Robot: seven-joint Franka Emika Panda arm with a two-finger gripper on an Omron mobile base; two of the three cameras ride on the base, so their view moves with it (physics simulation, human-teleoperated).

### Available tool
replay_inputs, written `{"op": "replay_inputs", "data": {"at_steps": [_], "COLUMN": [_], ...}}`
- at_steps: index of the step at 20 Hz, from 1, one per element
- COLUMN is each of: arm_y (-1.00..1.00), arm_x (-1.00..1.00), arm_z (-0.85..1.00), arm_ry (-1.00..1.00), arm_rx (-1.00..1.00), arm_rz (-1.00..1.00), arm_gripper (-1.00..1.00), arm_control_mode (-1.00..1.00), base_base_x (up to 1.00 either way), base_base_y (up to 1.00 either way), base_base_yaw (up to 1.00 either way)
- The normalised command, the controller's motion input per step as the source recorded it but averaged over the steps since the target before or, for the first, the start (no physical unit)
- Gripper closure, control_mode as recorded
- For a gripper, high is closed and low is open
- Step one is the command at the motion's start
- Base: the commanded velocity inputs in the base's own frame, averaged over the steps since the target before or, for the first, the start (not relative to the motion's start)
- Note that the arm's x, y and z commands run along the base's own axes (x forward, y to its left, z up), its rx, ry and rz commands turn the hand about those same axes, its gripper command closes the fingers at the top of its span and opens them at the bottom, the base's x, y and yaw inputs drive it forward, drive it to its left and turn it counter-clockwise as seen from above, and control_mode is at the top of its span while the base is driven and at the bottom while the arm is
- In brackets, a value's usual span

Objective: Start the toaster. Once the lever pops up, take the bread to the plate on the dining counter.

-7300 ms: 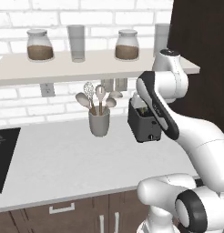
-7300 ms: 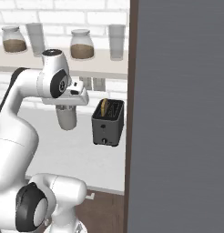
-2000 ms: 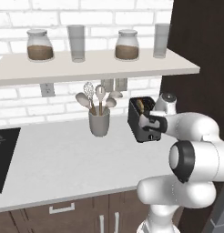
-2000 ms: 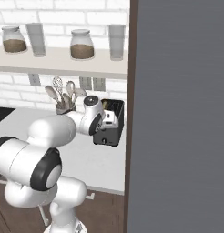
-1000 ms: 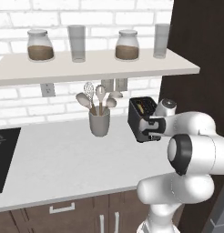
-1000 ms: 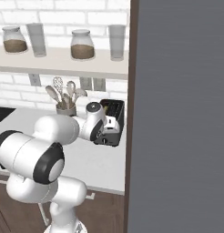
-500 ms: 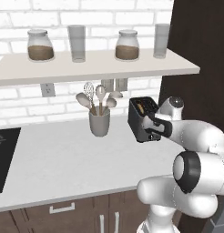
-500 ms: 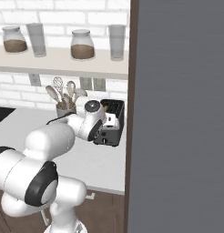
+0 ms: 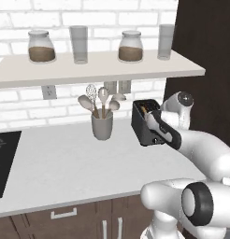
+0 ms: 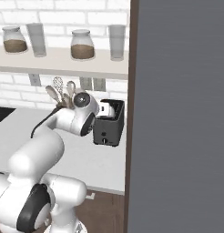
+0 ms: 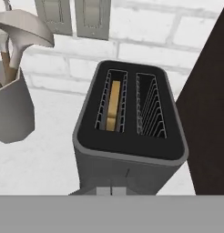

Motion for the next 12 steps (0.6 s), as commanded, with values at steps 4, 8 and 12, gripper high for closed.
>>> {"op": "replay_inputs", "data": {"at_steps": [4, 8, 12], "arm_y": [0.02, 0.0, 0.0], "arm_x": [-0.11, -0.17, -0.14], "arm_z": [0.64, 0.63, 0.21], "arm_ry": [-0.06, 0.0, 0.05], "arm_rx": [0.01, 0.0, 0.0], "arm_rz": [-0.08, -0.1, -0.1], "arm_gripper": [1.0, 1.0, 1.0], "arm_control_mode": [-1.0, -1.0, -1.0], "base_base_x": [0.0, 0.0, 0.0], "base_base_y": [0.0, 0.0, 0.0], "base_base_yaw": [0.0, 0.0, 0.0]}}
